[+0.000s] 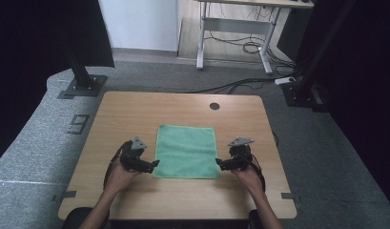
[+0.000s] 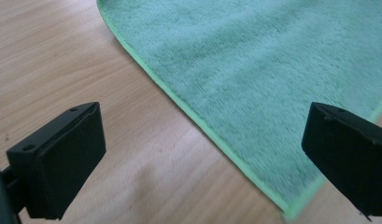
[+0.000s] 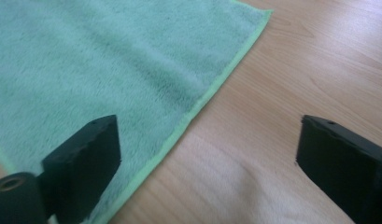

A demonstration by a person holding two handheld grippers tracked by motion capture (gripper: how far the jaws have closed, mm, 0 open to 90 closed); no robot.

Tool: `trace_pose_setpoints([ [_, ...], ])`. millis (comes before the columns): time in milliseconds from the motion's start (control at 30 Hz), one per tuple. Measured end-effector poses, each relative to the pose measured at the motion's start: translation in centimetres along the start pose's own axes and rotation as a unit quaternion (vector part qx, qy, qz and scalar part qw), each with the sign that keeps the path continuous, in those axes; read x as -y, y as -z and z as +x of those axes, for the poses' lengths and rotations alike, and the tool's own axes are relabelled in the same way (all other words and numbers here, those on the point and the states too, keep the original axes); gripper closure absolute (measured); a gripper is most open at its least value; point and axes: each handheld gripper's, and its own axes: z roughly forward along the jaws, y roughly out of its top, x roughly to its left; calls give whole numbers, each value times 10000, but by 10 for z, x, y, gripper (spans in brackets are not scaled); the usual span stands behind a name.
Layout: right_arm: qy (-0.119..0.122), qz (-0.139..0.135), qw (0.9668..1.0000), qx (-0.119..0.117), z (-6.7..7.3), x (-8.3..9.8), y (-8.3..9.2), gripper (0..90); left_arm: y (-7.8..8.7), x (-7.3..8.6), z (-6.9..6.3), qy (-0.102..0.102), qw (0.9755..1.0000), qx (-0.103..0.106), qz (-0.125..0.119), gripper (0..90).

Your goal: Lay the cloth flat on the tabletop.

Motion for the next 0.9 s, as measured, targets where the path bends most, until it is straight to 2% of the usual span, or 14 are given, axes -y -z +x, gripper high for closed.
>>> trace_pose_setpoints([
  [167,33,-11,10000,-8,3,5,8,0,9,11,-4,21,10000,-13,-49,0],
  [367,-2,-44,10000,-1,8,19,17,0,12,31,-5,-14,10000,-82,47,0],
  [600,-54,-27,10000,13,8,35,14,0,11,47,-3,31,9998,-139,136,0],
  [800,-174,83,9998,-3,6,47,8,0,5,55,-1,11,9998,-108,189,0],
  [900,-196,154,9997,35,5,53,4,0,2,58,-1,34,9997,-15,242,0],
])
